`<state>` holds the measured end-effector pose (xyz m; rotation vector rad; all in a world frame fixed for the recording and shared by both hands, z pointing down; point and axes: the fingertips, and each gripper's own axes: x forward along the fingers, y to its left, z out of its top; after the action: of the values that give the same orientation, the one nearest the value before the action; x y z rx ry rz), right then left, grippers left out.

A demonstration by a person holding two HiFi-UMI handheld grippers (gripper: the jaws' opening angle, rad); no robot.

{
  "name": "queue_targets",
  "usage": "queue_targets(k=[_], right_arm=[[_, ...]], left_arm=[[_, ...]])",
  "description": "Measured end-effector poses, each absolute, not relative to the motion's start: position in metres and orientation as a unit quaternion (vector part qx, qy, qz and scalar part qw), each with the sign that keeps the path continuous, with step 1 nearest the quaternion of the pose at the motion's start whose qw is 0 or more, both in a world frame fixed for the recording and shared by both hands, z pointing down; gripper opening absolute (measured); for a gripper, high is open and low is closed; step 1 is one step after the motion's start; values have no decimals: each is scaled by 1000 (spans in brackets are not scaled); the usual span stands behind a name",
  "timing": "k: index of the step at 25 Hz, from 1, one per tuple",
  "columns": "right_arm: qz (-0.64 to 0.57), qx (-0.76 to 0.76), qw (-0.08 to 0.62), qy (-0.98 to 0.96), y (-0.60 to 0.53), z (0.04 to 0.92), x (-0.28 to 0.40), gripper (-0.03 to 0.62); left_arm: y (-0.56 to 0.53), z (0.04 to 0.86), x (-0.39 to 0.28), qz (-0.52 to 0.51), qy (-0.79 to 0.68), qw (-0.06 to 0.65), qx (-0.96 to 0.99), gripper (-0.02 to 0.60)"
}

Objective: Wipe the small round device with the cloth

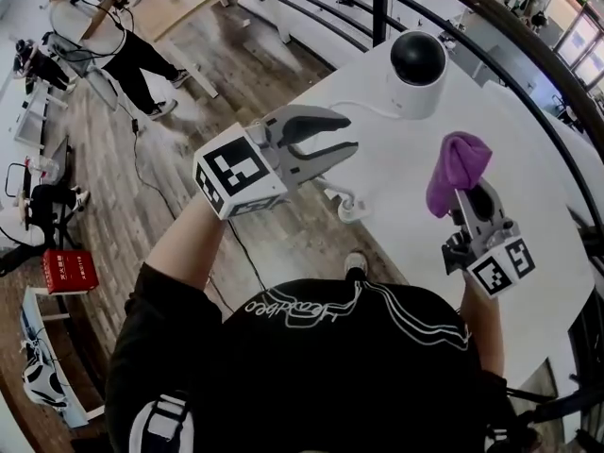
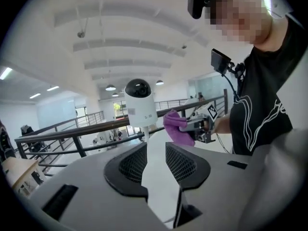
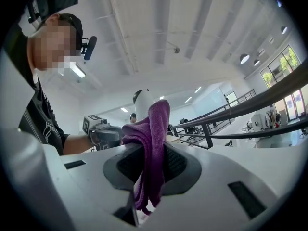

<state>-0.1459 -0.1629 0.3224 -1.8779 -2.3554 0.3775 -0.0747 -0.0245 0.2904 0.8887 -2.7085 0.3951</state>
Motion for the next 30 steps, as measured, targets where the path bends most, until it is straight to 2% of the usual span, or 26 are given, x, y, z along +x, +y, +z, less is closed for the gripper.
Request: queue_targets(k=[15,25,27,30], right_arm=[[121,-574,74,-807,-155,330,-170,67],[127,-536,77,-831,-162,326,-169,66],[129,-528,77,-836,-163,326,-166,66],[129,-520,76,-841,-165,325,-164,67]], left_arm=[[-10,369,-142,349,-819,214,403,112],[-15,394,-164,409,-775,203,438,107],[-15,392,-166,419,-772,192,438,67],[-15,391,-168,432,-765,182,441,57]])
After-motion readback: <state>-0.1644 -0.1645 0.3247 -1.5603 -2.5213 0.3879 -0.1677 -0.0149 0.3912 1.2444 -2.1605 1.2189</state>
